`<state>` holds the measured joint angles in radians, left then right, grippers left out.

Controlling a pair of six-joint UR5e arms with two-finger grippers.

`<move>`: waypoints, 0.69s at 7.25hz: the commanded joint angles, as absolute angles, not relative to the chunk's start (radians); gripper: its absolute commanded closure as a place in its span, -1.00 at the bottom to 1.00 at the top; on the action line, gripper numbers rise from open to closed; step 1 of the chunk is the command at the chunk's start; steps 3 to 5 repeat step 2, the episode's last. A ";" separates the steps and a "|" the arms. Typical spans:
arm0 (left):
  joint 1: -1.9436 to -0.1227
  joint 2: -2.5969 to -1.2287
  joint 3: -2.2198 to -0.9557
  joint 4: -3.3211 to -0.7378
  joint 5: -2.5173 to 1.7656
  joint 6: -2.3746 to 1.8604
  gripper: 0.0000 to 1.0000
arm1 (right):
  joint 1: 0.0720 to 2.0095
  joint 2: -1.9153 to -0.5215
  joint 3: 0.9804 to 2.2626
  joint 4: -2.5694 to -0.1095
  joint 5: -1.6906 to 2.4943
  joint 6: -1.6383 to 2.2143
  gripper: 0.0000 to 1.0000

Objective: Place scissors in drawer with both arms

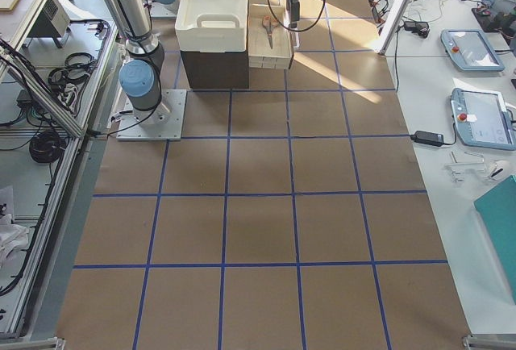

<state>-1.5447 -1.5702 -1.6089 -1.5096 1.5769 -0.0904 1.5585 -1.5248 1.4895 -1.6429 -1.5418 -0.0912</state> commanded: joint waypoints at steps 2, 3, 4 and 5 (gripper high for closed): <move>-1.546 -1.571 -1.614 -1.509 1.577 -0.091 -1.00 | 1.559 -1.525 1.489 -1.643 -1.542 -0.091 -1.00; -1.546 -1.571 -1.614 -1.509 1.577 -0.091 -1.00 | 1.559 -1.525 1.489 -1.643 -1.542 -0.091 -1.00; -1.546 -1.571 -1.614 -1.509 1.577 -0.091 -1.00 | 1.559 -1.525 1.489 -1.643 -1.542 -0.091 -1.00; -1.546 -1.571 -1.614 -1.509 1.577 -0.091 -1.00 | 1.559 -1.525 1.489 -1.643 -1.542 -0.091 -1.00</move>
